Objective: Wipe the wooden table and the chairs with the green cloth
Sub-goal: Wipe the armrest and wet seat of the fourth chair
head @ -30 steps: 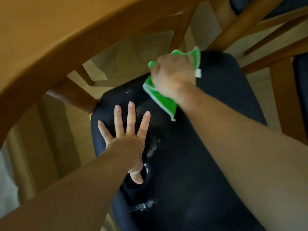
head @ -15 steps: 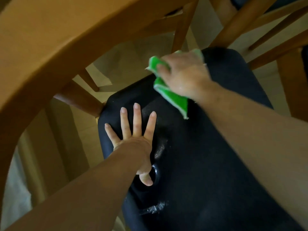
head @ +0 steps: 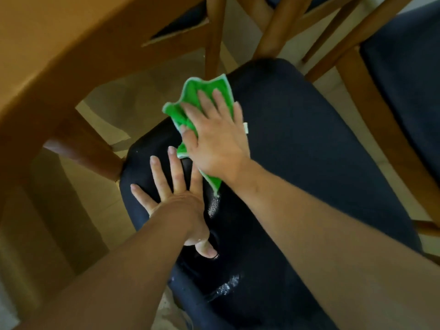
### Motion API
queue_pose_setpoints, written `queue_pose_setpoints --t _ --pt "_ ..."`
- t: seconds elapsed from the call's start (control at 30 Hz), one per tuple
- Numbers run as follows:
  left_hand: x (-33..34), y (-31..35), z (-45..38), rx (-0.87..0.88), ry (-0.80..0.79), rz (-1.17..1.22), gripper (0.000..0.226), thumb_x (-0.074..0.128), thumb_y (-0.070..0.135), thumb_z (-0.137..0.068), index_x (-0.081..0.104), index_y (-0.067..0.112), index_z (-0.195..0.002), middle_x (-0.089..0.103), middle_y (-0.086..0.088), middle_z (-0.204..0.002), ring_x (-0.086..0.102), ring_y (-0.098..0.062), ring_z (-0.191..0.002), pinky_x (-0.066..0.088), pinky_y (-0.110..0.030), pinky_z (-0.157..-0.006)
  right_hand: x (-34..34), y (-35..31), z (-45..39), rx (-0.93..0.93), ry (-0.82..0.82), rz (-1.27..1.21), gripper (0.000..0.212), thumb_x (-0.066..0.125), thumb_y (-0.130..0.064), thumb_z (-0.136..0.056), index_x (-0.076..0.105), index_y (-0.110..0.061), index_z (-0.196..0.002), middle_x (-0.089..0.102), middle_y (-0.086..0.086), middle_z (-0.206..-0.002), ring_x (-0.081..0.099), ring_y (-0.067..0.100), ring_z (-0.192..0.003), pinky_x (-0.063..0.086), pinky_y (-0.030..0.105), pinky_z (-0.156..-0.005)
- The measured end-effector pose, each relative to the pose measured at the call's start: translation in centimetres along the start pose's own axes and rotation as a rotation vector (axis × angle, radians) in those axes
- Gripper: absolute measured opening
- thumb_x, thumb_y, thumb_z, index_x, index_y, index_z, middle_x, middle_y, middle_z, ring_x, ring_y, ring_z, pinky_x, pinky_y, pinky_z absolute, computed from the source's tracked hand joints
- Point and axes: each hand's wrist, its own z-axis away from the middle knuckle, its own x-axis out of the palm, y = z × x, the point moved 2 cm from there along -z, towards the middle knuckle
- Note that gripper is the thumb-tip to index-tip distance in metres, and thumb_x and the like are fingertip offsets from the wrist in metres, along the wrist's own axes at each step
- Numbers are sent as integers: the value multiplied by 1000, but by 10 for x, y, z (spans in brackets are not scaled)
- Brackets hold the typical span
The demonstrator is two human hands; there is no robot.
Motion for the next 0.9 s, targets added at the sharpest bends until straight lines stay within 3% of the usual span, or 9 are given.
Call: queue_pose_setpoints --t 0.1,0.2,0.3,0.4,0.47,0.73,0.9 --pt "-1 1 2 -16 3 -8 156 87 56 -54 -55 14 -105 -71 -24 -98 -57 -52 -102 -7 -77 -100 -4 3 8 -66 -49 -20 50 33 -42 -101 30 -33 -151 18 -2 -162 1 22 -151 -5 50 -118" --pt "-2 2 1 -19 19 9 160 88 55 -53 -58 17 -106 -71 -22 -101 -55 -51 -108 -5 -76 -102 -12 23 -6 -71 -68 139 54 27 -45 -101 22 -31 -154 17 -3 -163 6 20 -151 -9 55 -116" --pt "0 1 -2 -9 42 28 163 89 54 -52 -62 21 -105 -72 -20 -102 -54 -50 -110 -5 -76 -103 -28 70 -28 188 48 181 58 24 -46 -101 21 -24 -155 20 2 -162 14 23 -150 -1 57 -117" --pt "0 0 -3 10 49 56 164 90 52 -52 -63 22 -104 -73 -19 -100 -56 -49 -107 -8 -76 -101 -40 110 -42 527 101 56 62 20 -48 -101 20 -17 -155 18 11 -162 13 28 -149 3 57 -118" --pt "1 0 -4 14 47 63 164 90 52 -52 -63 22 -103 -72 -19 -100 -57 -49 -104 -8 -77 -100 -40 113 -47 614 129 -3 62 22 -47 -102 21 -14 -154 16 15 -161 10 31 -149 4 55 -119" --pt "2 -1 -6 36 72 84 162 90 50 -53 -60 22 -108 -72 -18 -102 -58 -49 -101 -12 -77 -97 -34 90 -57 381 97 62 56 24 -45 -102 31 -17 -150 23 13 -159 9 36 -149 5 52 -120" --pt "-1 -7 3 82 122 95 149 82 51 -67 -56 28 -118 -67 -11 -120 -51 -42 -120 -5 -72 -107 -19 39 -48 177 28 97 50 25 -45 -101 40 -24 -144 31 5 -156 12 32 -148 7 54 -118"
